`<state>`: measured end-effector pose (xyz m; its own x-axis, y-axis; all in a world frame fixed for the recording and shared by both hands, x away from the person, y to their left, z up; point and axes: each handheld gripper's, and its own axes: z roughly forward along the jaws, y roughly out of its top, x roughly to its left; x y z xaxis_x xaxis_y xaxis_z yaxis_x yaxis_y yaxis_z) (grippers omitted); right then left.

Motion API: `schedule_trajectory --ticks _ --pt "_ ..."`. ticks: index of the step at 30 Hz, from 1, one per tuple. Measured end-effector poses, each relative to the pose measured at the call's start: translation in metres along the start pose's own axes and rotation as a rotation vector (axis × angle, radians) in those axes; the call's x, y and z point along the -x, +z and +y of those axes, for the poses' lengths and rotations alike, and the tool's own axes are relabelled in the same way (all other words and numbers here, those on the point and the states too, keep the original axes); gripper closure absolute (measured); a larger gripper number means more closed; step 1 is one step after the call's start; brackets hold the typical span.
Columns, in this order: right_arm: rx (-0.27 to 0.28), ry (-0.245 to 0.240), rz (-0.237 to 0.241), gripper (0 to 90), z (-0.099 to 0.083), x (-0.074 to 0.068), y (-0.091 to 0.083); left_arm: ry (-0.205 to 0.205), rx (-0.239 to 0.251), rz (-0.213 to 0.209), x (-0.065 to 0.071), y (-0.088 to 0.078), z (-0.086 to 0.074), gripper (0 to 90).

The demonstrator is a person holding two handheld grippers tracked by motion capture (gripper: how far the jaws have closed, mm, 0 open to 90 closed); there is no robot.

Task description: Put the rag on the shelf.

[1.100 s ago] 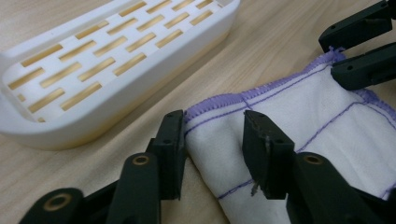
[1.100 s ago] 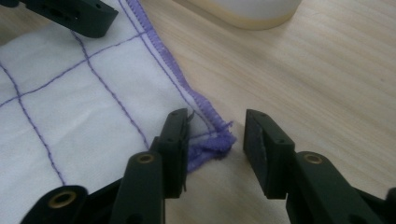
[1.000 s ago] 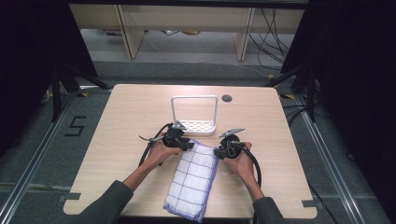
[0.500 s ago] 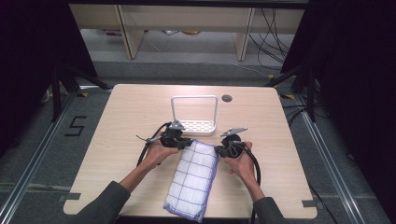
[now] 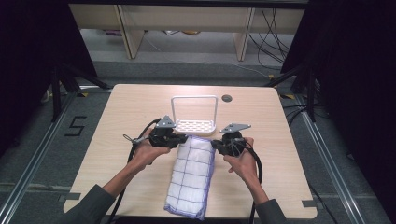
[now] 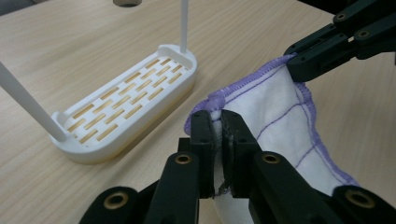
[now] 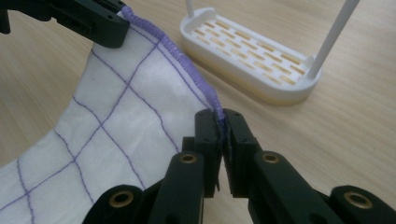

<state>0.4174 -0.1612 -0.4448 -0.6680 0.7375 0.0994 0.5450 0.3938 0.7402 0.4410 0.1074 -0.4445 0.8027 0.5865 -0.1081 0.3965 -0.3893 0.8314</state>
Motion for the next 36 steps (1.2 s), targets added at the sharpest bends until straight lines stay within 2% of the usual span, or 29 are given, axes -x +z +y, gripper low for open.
schedule_trajectory --ticks 3,4,5,6,8,9,10,11,15,19,21,22,24,25,26,27,29,30,32,36 --pt "0.014 -0.023 0.000 85.8 0.003 -0.003 -0.003 -0.004 0.021 -0.012 0.002 -0.011 0.002 83.4" --pt "0.012 -0.007 0.011 85.8 0.004 -0.005 -0.004 0.002 0.025 -0.012 0.002 -0.015 0.003 83.4" --pt "0.023 -0.031 0.005 85.9 0.005 -0.006 -0.006 -0.002 0.029 -0.011 0.004 -0.017 0.004 83.5" --pt "0.021 -0.023 0.007 85.9 0.007 -0.008 -0.007 -0.002 0.029 -0.011 0.004 -0.017 0.004 83.6" --pt "0.029 -0.034 0.015 85.9 0.009 -0.012 -0.011 0.006 0.041 -0.017 0.009 -0.026 0.006 83.7" --pt "0.051 -0.030 0.022 85.9 0.010 -0.015 -0.012 0.011 0.044 -0.016 0.012 -0.030 0.007 83.7" --pt "0.044 -0.046 0.023 85.9 0.012 -0.016 -0.015 0.011 0.044 -0.016 0.012 -0.030 0.007 83.7" --pt "0.053 -0.052 0.025 85.9 0.013 -0.019 -0.019 0.018 0.058 -0.024 0.016 -0.038 0.009 83.7" --pt "0.090 -0.070 0.039 85.9 0.017 -0.023 -0.028 0.040 0.087 -0.029 0.022 -0.049 0.014 83.7" --pt "0.133 -0.102 0.054 86.0 0.025 -0.030 -0.046 0.059 0.114 -0.036 0.032 -0.065 0.023 83.8" --pt "0.137 -0.087 0.044 86.0 0.027 -0.033 -0.050 0.071 0.120 -0.039 0.032 -0.067 0.025 83.8" --pt "0.145 -0.125 0.054 86.0 0.031 -0.033 -0.055 0.086 0.122 -0.031 0.037 -0.073 0.030 83.9" --pt "0.151 -0.125 0.043 86.1 0.036 -0.035 -0.061 0.093 0.132 -0.031 0.039 -0.077 0.035 83.9" --pt "0.158 -0.138 0.045 86.0 0.039 -0.035 -0.063 0.100 0.134 -0.028 0.039 -0.080 0.038 83.9" --pt "0.165 -0.122 0.048 86.1 0.042 -0.037 -0.065 0.105 0.134 -0.022 0.039 -0.082 0.041 83.9" --pt "0.168 -0.146 0.041 86.1 0.045 -0.036 -0.068 0.105 0.135 -0.018 0.039 -0.083 0.043 83.8" --pt "0.181 -0.157 0.036 86.0 0.052 -0.037 -0.071 0.095 0.151 -0.015 0.038 -0.086 0.049 83.8" --pt "0.184 -0.147 0.026 86.1 0.054 -0.037 -0.074 0.096 0.150 -0.011 0.038 -0.087 0.052 83.8" --pt "0.191 -0.160 0.024 86.1 0.061 -0.036 -0.076 0.098 0.153 -0.010 0.036 -0.088 0.056 83.9" --pt "0.199 -0.151 0.023 86.1 0.070 -0.035 -0.079 0.081 0.159 -0.007 0.032 -0.088 0.062 83.9"
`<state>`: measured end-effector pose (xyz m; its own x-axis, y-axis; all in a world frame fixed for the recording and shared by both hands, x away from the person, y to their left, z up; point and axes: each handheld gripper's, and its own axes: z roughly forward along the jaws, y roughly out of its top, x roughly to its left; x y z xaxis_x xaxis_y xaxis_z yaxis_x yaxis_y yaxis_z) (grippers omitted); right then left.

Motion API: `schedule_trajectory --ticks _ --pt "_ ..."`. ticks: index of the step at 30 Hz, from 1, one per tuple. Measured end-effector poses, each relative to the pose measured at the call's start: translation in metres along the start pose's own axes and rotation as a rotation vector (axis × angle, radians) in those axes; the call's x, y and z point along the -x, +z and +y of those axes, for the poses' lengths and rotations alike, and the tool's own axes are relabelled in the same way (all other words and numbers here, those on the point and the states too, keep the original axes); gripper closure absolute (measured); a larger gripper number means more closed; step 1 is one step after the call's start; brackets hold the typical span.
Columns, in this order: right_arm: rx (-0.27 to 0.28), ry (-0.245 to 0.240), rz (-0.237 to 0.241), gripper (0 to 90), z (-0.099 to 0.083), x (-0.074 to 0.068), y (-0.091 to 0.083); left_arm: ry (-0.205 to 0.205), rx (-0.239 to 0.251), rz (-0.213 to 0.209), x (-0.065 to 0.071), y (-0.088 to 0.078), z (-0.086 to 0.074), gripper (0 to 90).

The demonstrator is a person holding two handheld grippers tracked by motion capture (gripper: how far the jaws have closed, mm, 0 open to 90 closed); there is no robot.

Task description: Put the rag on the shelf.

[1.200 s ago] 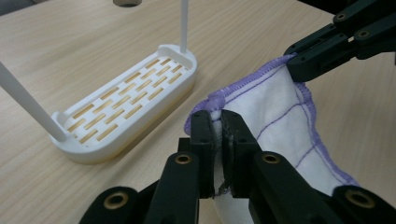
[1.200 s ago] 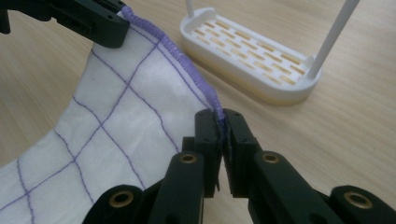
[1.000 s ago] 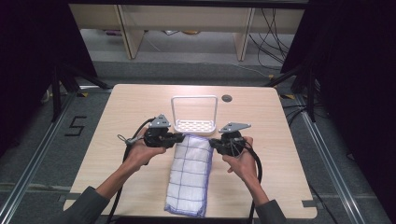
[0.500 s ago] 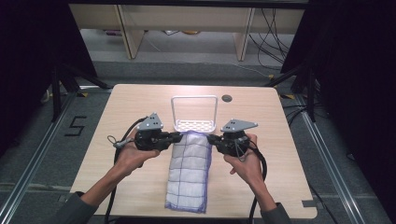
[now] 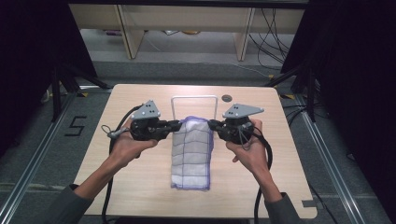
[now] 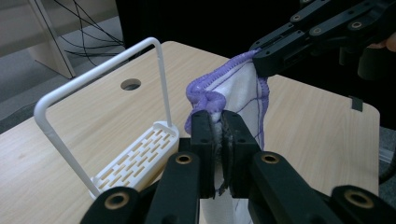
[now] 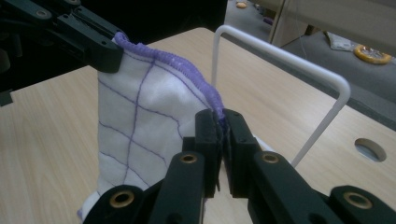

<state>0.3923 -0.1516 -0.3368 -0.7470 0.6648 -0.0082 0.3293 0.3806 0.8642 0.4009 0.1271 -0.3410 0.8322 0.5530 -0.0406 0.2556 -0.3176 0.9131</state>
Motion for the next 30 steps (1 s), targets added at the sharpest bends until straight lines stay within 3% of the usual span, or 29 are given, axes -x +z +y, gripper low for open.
schedule_trajectory --ticks 1,2,4,10,11,16,24,25,29,30 --pt "0.005 -0.019 -0.014 86.1 0.003 0.002 -0.001 0.003 -0.004 0.010 -0.003 0.000 0.003 83.9" --pt "0.011 -0.003 -0.015 86.1 0.007 0.003 -0.001 0.001 -0.001 0.011 -0.004 -0.001 0.005 83.9" --pt "0.022 -0.019 -0.019 86.1 0.013 0.007 -0.002 -0.006 0.003 0.008 -0.006 -0.001 0.009 84.0" --pt "0.038 0.004 -0.035 86.1 0.026 0.011 -0.005 0.006 0.004 0.020 -0.011 -0.004 0.022 84.0" --pt "0.054 -0.011 -0.041 86.1 0.028 0.013 -0.005 0.008 0.005 0.022 -0.012 -0.005 0.024 84.0" --pt "0.063 0.001 -0.045 86.1 0.035 0.017 -0.007 -0.007 0.020 0.032 -0.021 -0.007 0.033 84.1" --pt "0.080 0.022 -0.051 86.1 0.047 0.026 0.002 -0.009 0.012 0.057 -0.031 -0.004 0.044 84.2" --pt "0.083 0.003 -0.056 86.1 0.048 0.028 0.003 -0.007 0.010 0.056 -0.033 -0.004 0.045 84.1" --pt "0.082 0.034 -0.058 86.1 0.053 0.031 0.006 -0.016 0.018 0.067 -0.037 -0.003 0.049 84.1" --pt "0.083 0.013 -0.065 86.1 0.055 0.034 0.007 -0.019 0.018 0.070 -0.039 -0.002 0.050 84.1"
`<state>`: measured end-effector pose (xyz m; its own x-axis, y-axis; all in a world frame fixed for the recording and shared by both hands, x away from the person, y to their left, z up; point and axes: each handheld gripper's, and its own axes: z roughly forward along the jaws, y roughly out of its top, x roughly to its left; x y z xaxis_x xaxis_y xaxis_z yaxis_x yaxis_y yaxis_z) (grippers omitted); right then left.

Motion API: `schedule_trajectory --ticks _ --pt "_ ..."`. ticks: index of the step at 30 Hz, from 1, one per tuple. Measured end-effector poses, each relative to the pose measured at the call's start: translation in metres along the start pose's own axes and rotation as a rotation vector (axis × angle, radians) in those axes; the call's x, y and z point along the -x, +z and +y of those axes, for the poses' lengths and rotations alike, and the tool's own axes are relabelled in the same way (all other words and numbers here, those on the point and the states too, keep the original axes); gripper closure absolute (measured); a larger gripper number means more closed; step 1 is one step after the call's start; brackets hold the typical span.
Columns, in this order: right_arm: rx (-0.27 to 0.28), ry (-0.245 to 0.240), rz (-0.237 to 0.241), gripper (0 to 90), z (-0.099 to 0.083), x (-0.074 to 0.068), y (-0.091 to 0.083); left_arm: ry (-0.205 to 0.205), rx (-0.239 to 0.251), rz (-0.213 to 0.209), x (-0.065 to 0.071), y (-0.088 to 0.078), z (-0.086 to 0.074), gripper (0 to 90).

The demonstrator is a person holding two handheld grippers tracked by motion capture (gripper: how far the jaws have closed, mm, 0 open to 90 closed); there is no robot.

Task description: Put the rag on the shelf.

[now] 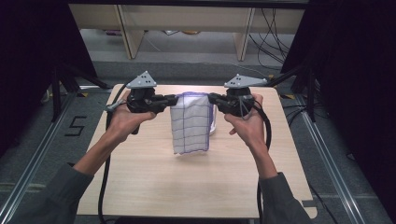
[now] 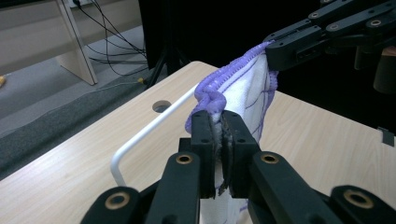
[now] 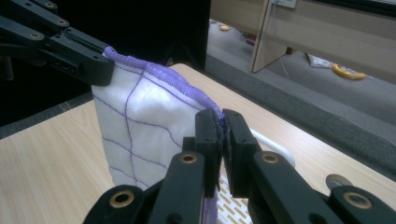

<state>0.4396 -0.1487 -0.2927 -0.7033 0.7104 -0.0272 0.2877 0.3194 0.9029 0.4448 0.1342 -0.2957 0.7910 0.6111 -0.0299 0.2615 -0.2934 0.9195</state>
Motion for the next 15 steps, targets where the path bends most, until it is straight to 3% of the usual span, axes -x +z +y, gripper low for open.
schedule_trajectory --ticks 2,15 --pt "0.004 0.024 -0.011 86.1 0.003 0.000 0.002 -0.002 0.002 0.006 -0.002 0.001 0.003 84.1" --pt "0.024 0.003 -0.035 86.1 0.029 0.010 0.004 -0.014 0.029 0.033 -0.017 0.005 0.025 84.1"
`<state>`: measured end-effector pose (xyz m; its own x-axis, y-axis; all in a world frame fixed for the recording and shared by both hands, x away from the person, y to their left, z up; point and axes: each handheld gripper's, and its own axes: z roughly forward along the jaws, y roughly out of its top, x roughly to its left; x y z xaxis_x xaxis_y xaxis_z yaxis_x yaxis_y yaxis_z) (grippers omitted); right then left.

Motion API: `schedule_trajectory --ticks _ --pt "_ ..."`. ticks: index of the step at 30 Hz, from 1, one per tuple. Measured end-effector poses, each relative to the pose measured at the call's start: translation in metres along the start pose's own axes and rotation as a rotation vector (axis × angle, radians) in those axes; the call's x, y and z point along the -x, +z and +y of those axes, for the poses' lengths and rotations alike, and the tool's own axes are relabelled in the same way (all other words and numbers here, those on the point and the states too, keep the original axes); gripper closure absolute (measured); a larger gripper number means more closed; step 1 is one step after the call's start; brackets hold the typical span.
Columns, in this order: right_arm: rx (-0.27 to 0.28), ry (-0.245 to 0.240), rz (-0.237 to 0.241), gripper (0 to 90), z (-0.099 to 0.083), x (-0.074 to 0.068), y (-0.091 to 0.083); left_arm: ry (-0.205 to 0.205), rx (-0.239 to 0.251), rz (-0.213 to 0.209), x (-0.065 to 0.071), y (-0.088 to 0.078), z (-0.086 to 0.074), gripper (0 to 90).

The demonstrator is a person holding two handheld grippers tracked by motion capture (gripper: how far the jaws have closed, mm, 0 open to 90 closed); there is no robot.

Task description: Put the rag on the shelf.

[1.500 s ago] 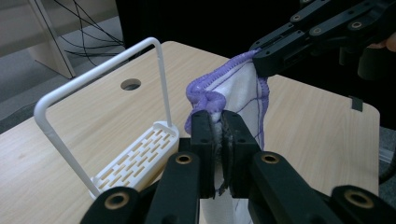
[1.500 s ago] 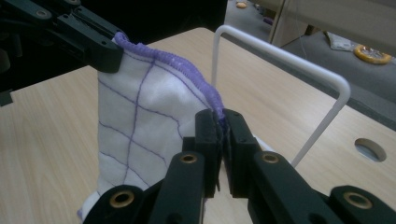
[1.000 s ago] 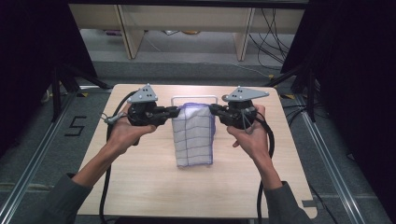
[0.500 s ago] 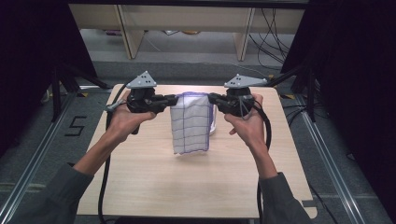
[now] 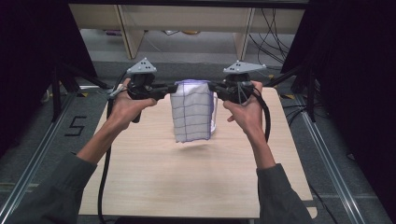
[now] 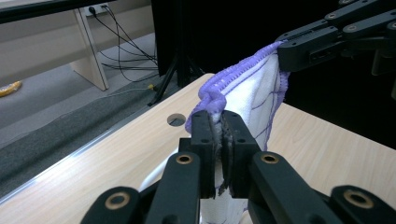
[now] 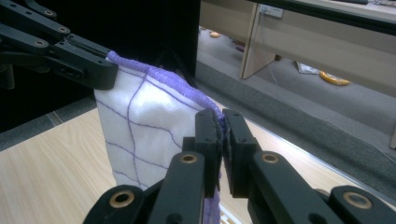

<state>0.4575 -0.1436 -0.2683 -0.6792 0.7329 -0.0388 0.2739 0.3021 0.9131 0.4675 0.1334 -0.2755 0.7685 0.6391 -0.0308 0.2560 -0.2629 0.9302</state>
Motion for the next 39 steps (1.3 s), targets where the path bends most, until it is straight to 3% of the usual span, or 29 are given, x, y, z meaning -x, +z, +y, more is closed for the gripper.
schedule_trajectory --ticks 8,11,18,20,23,33,39 --pt "0.013 0.002 -0.017 86.1 0.016 0.006 0.002 -0.006 0.016 0.017 -0.007 0.001 0.014 84.1" --pt "0.012 0.030 -0.010 86.1 0.021 0.007 0.004 -0.010 0.023 0.022 -0.011 0.002 0.019 84.1" --pt "0.020 0.016 -0.028 86.1 0.034 0.014 0.006 -0.020 0.043 0.033 -0.017 0.002 0.032 84.0" --pt "0.020 0.018 -0.031 86.0 0.038 0.015 0.006 -0.006 0.048 0.048 -0.020 0.003 0.036 84.0" --pt "0.026 0.027 -0.042 86.0 0.043 0.017 0.007 -0.033 0.051 0.049 -0.022 0.004 0.040 84.0" --pt "0.030 0.020 -0.074 86.0 0.054 0.030 0.018 -0.071 0.057 0.070 -0.034 0.015 0.054 83.8" --pt "0.016 0.066 -0.092 85.9 0.055 0.043 0.029 -0.115 0.051 0.077 -0.046 0.029 0.055 83.6"
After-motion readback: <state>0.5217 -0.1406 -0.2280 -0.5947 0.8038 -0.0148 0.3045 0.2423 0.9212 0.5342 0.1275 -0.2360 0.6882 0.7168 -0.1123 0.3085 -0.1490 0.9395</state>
